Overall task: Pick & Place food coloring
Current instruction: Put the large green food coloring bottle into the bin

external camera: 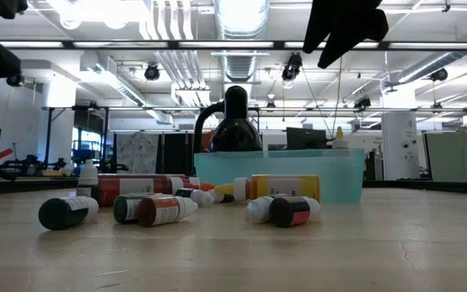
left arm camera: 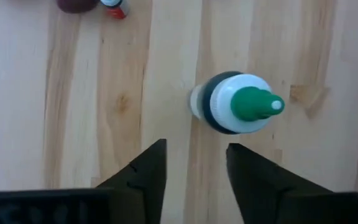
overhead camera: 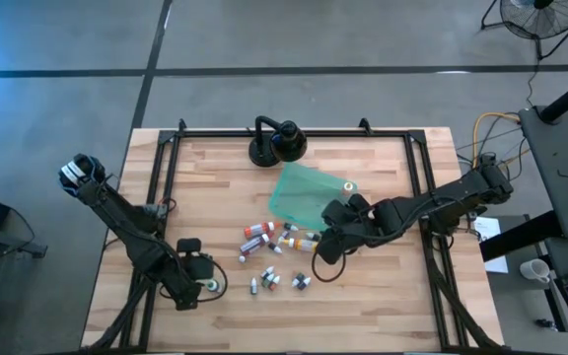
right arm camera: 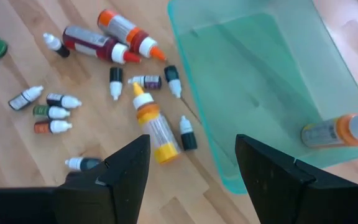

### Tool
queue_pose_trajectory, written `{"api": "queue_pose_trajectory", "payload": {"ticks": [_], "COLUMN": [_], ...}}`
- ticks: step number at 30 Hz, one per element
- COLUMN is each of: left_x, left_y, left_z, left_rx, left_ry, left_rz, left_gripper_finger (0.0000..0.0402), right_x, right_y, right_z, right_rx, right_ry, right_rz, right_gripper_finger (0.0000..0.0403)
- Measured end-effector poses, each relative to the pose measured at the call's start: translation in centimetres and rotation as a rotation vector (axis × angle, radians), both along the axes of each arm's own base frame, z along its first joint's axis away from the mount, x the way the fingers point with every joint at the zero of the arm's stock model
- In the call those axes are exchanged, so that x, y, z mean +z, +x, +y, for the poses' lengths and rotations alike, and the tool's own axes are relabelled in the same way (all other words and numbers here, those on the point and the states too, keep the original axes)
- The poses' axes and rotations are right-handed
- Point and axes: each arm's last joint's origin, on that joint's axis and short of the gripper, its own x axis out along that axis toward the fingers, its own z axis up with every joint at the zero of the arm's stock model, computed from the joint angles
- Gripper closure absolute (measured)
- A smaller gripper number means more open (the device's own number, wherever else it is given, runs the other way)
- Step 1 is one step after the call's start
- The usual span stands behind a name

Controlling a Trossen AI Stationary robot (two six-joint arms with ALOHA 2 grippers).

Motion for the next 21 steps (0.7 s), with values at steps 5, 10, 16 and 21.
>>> {"api": "queue_pose_trajectory", "payload": {"ticks": [5, 10, 16, 21], "left_x": [0.3, 0.7, 0.9, 0.7], "left_y": [-0.3, -0.8, -0.6, 0.0], "left_z": [0.1, -0.2, -0.6, -1.1], "left_rx": [-0.075, -0.174, -0.301, -0.359], "left_ry": [0.038, 0.042, 0.078, 0.066], "left_rz": [-0.005, -0.026, -0.085, -0.177], "left_gripper_finger": [0.0199, 0.0186, 0.0191, 0.0191], "right_x": [0.0, 0.0, 0.1, 0.1], "right_y": [0.1, 0.2, 0.2, 0.2], "right_z": [-0.3, -0.4, -0.4, -0.4], "right_rx": [-0.016, -0.024, -0.024, -0.020], "right_ry": [-0.014, -0.012, -0.011, -0.012], "right_rz": [-0.009, -0.013, -0.016, -0.016], "right_gripper_finger": [0.0174, 0.0174, 0.0174, 0.0174]}}
